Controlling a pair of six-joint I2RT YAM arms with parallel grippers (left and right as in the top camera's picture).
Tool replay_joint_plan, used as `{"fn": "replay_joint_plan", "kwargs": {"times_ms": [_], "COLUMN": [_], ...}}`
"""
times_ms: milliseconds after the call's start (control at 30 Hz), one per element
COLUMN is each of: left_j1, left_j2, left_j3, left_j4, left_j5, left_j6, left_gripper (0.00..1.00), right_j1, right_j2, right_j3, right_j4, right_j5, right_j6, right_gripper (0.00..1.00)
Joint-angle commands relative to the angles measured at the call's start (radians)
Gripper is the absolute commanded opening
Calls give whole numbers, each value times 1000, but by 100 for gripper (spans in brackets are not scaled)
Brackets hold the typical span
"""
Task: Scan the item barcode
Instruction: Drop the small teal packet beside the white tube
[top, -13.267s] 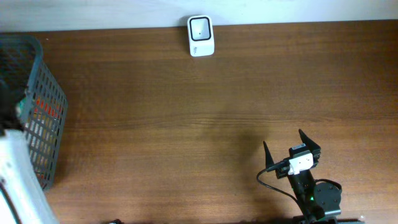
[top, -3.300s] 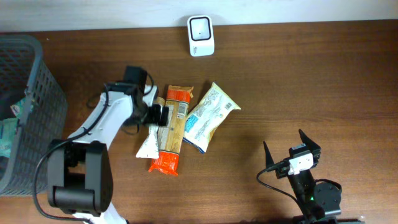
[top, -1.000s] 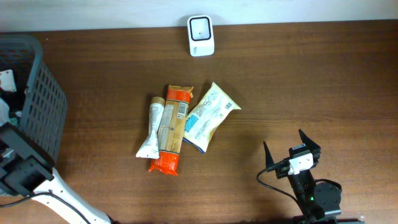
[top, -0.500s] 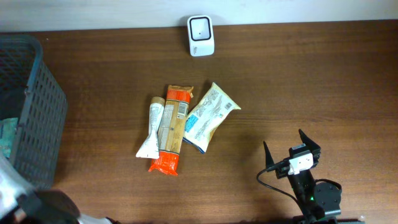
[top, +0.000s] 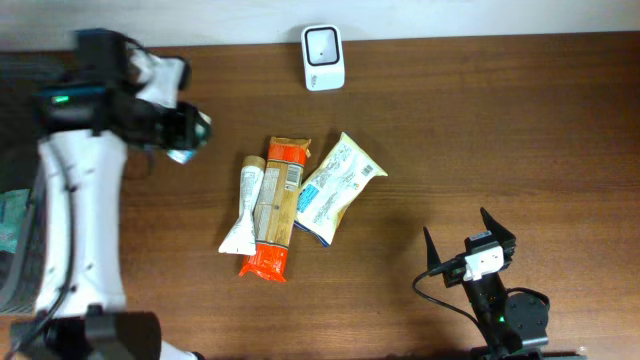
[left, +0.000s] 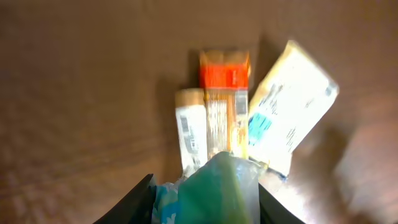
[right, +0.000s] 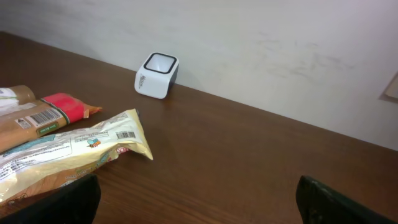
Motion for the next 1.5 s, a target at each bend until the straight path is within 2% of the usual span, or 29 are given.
{"fn": "replay_joint_plan", "kwargs": {"times_ms": [0, 200, 333, 367, 400, 433, 600, 833, 967, 1033, 1100, 1200, 1300, 1467], "left_j1": [-95, -139, -139, -139, -139, -139, -139, -127, -60, -13, 55, 220, 370, 540], "left_j2": [90, 215, 270, 274, 274, 273, 269, 222, 151, 117, 86, 56, 65, 74], "left_j3": [-120, -292, -327, -327, -327, -325, -255, 171, 428, 500, 537, 539, 529, 374], "left_j4": [28, 159, 179, 180, 184, 188, 162, -4, -12, -12, -11, -32, -94, -75], "left_j5": [-121, -140, -180, -183, -183, -183, -183, -208, -319, -371, -435, -546, -546, -534], "left_j6": [-51, -150, -151, -150, -151, -151, -151, -150, -150, -150, -151, -251, -331, -333], "left_gripper": [41, 44, 53, 62, 86, 99, 99, 99, 99, 99, 99, 99, 99, 99], "right_j1": [-7, -7, -7, -7, -7, -7, -7, -7, -7, -7, -7, -7, -7, -7], "right_j2": [-7, -7, -7, -7, -7, -7, -7, -7, -7, -6, -7, -7, -7, -7], "right_j3": [-8, -8, -8, -8, -8, -8, -8, -8, -8, -8, -8, -8, -8, -8], "right_j4": [-3, -3, -3, -3, -3, -3, -3, -3, -3, -3, -3, -3, -3, -3], "right_j5": [5, 5, 5, 5, 5, 5, 5, 5, 5, 5, 5, 5, 5, 5], "right_j6": [4, 4, 4, 4, 4, 4, 4, 4, 4, 4, 4, 4, 4, 4], "right_gripper": [99, 99, 99, 99, 99, 99, 99, 99, 99, 99, 99, 99, 99, 99]}}
